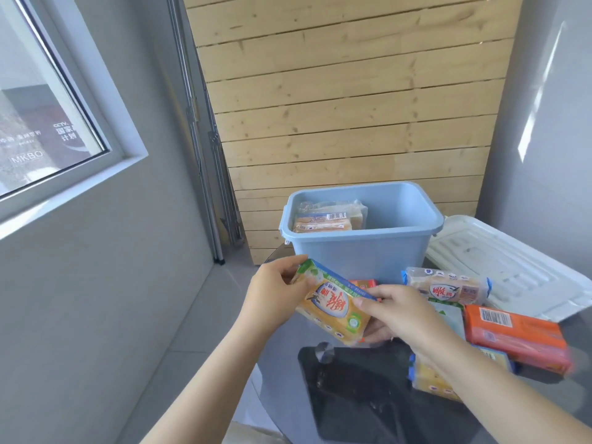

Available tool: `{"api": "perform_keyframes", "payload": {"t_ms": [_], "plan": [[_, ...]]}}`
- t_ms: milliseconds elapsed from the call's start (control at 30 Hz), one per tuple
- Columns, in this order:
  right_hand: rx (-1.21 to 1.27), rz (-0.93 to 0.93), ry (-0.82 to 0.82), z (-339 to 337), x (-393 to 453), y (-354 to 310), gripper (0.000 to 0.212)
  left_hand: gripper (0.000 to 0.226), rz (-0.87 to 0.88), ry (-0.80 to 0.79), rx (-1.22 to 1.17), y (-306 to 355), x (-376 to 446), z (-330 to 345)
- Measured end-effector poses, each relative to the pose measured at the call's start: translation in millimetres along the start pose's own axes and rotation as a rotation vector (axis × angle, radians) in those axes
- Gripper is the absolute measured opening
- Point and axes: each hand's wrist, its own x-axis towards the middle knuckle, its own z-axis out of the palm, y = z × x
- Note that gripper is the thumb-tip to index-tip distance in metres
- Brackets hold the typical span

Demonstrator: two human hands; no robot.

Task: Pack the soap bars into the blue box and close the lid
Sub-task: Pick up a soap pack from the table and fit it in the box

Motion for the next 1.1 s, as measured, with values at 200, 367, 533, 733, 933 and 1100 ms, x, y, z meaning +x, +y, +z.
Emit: {"api": "perform_keyframes", "payload": {"t_ms": [200, 367, 533, 733, 933, 1100], "plan": [[-0.164, -0.122, 0.094, -43.7, 15.6, -45.8, 0.015, 0.043, 0.11, 0.045, -0.125, 39.9, 26.1, 13.4], [-0.205, -0.226, 0.184, -68.3, 41.3, -78.9, 0.024, 0.039, 0.171, 0.088, -0.188, 63.8, 60.4, 21.0], [-0.137, -0.232, 0.249, -71.1, 96.4, -111.6, 0.037, 0.037, 0.139, 0.143, -0.188, 78.5, 114.7, 14.4], [-0.278, -0.246, 0.268, -40.3, 171.8, -112.5, 0.041, 0.032, 0.065, 0.169, 0.033, 56.6, 172.6, 19.8], [-0.365, -0.242, 0.215, -24.3, 201.8, -89.7, 0.042, 0.039, 0.055, 0.214, 0.49, 20.3, 197.9, 30.1], [-0.373, -0.259, 0.211, -23.9, 207.5, -81.2, 0.037, 0.041, 0.004, 0.11, 0.636, 14.2, 210.5, 28.8]]}}
